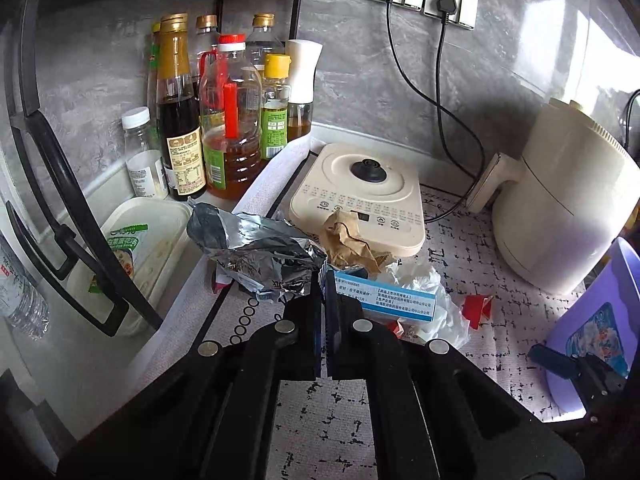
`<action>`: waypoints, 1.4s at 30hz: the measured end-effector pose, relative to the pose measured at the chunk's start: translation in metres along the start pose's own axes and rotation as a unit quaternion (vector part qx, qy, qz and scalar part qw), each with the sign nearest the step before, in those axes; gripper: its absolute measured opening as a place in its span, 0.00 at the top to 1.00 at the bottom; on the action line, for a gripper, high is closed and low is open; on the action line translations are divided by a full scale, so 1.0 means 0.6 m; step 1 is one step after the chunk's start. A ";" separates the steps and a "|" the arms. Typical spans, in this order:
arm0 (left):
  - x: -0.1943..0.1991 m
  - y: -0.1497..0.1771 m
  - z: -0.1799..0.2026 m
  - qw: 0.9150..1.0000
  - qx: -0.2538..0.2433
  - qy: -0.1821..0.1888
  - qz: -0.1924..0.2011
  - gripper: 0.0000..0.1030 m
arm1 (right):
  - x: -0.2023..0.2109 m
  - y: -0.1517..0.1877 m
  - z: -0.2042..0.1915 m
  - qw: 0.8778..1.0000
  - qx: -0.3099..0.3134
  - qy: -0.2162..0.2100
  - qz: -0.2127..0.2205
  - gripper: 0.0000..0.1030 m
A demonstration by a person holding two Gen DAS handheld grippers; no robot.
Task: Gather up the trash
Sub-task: 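Grasp the crumpled grey foil wrapper with the left tool, then lift the grey wrapper with the left tool toward the purple bucket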
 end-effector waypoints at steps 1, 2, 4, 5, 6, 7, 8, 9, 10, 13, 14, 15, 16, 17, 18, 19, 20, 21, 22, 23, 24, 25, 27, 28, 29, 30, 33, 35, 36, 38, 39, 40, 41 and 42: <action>-0.001 -0.005 0.001 1.000 -0.002 0.000 0.002 0.98 | -0.006 -0.003 0.000 1.000 -0.004 -0.006 -0.002 0.16; -0.002 -0.010 0.002 1.000 -0.005 -0.002 0.005 0.98 | -0.006 -0.003 0.000 1.000 -0.004 -0.006 -0.002 0.18; -0.005 -0.020 0.004 1.000 -0.011 -0.009 0.012 0.98 | -0.020 -0.007 0.003 1.000 -0.012 -0.014 -0.005 0.22; -0.008 -0.025 0.005 1.000 -0.013 -0.011 0.015 0.98 | -0.027 -0.009 0.004 1.000 -0.014 -0.017 -0.006 0.24; -0.011 -0.030 0.006 1.000 -0.015 -0.013 0.018 0.98 | -0.034 -0.011 0.005 1.000 -0.017 -0.019 -0.007 0.26; -0.014 -0.035 0.008 1.000 -0.017 -0.014 0.021 0.98 | -0.041 -0.012 0.006 1.000 -0.020 -0.023 -0.008 0.27; -0.019 -0.040 0.009 0.999 -0.018 -0.015 0.022 0.98 | -0.047 -0.015 0.007 0.999 -0.023 -0.026 -0.008 0.30; -0.023 -0.043 0.010 0.999 -0.020 -0.017 0.024 0.98 | -0.053 -0.017 0.007 0.999 -0.024 -0.029 -0.008 0.31; -0.028 -0.046 0.011 0.999 -0.022 -0.020 0.025 0.98 | -0.059 -0.021 0.008 0.999 -0.024 -0.032 -0.006 0.31; -0.043 -0.052 0.013 0.999 -0.025 -0.024 0.023 0.98 | -0.074 -0.031 0.004 0.999 -0.018 -0.042 -0.003 0.33; -0.047 -0.051 0.013 0.999 -0.028 -0.025 0.022 0.98 | -0.080 -0.034 0.002 0.999 -0.017 -0.046 -0.003 0.34; -0.050 -0.051 0.015 0.999 -0.031 -0.025 0.022 0.98 | -0.084 -0.037 0.000 0.999 -0.015 -0.050 -0.003 0.34; -0.053 -0.050 0.015 0.999 -0.032 -0.026 0.021 0.98 | -0.089 -0.039 -0.002 0.999 -0.011 -0.053 -0.002 0.34; -0.055 -0.049 0.015 0.999 -0.033 -0.026 0.020 0.98 | -0.093 -0.041 -0.004 0.998 -0.007 -0.055 -0.002 0.34; -0.057 -0.048 0.015 0.999 -0.033 -0.026 0.018 0.98 | -0.097 -0.042 -0.006 0.998 -0.003 -0.057 -0.003 0.34; -0.060 -0.046 0.015 0.999 -0.033 -0.027 0.017 0.98 | -0.101 -0.043 -0.009 0.998 0.001 -0.060 -0.004 0.34; -0.062 -0.045 0.014 0.999 -0.033 -0.027 0.016 0.98 | -0.106 -0.043 -0.012 0.998 0.006 -0.062 -0.006 0.34; -0.064 -0.043 0.013 0.999 -0.032 -0.027 0.014 0.98 | -0.110 -0.044 -0.013 0.998 0.012 -0.062 -0.007 0.34; -0.065 -0.042 0.012 0.999 -0.031 -0.027 0.012 0.98 | -0.115 -0.044 -0.015 0.998 0.019 -0.061 -0.008 0.34; -0.066 -0.041 0.012 0.999 -0.031 -0.027 0.012 0.98 | -0.119 -0.043 -0.016 0.998 0.025 -0.061 -0.010 0.34; -0.066 -0.040 0.011 0.999 -0.032 -0.027 0.011 0.98 | -0.124 -0.043 -0.017 0.998 0.030 -0.060 -0.013 0.34; -0.067 -0.038 0.011 0.999 -0.032 -0.026 0.010 0.98 | -0.129 -0.042 -0.017 0.998 0.034 -0.059 -0.016 0.35; -0.068 -0.037 0.012 0.999 -0.033 -0.025 0.008 0.98 | -0.138 -0.039 -0.016 0.997 0.041 -0.054 -0.025 0.56; -0.068 -0.036 0.012 0.999 -0.033 -0.024 0.008 0.98 | -0.142 -0.037 -0.016 0.997 0.043 -0.055 -0.031 0.57; -0.066 -0.037 0.013 0.999 -0.033 -0.023 0.008 0.98 | -0.142 -0.038 -0.015 0.997 0.042 -0.055 -0.032 0.57; -0.064 -0.038 0.013 0.999 -0.033 -0.021 0.009 0.98 | -0.136 -0.040 -0.014 0.997 0.040 -0.056 -0.026 0.57; -0.057 -0.040 0.017 0.999 -0.034 -0.015 0.009 0.98 | -0.114 -0.046 -0.018 0.997 0.052 -0.050 -0.012 0.57; -0.051 -0.041 0.021 0.999 -0.035 -0.008 0.009 0.98 | -0.099 -0.049 -0.020 0.997 0.051 -0.049 -0.007 0.57; -0.047 -0.042 0.024 0.999 -0.037 -0.005 0.011 0.98 | -0.092 -0.050 -0.020 0.998 0.050 -0.047 -0.005 0.57; -0.038 -0.045 0.030 0.999 -0.039 0.001 0.013 0.98 | -0.075 -0.054 -0.019 0.998 0.046 -0.043 0.000 0.57; -0.033 -0.047 0.033 0.999 -0.039 0.006 0.013 0.98 | -0.066 -0.056 -0.018 0.998 0.042 -0.041 0.003 0.57; -0.026 -0.049 0.037 0.999 -0.040 0.010 0.015 0.98 | -0.056 -0.058 -0.017 0.998 0.040 -0.039 0.006 0.57; -0.020 -0.052 0.041 0.999 -0.042 0.013 0.018 0.98 | -0.044 -0.062 -0.017 0.999 0.038 -0.036 0.011 0.57; -0.013 -0.055 0.045 0.999 -0.044 0.017 0.021 0.98 | -0.032 -0.065 -0.016 0.999 0.037 -0.033 0.015 0.57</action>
Point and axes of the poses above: each gripper's, at about its wrist camera, not at the fingertips, and x roughly against the way its jaws point, z to its right, y to its underside, the point moved 10 cm from there along -x, roughly the way its jaws point, and after that the axes turned 4 degrees about -y, right-handed, at the moved point
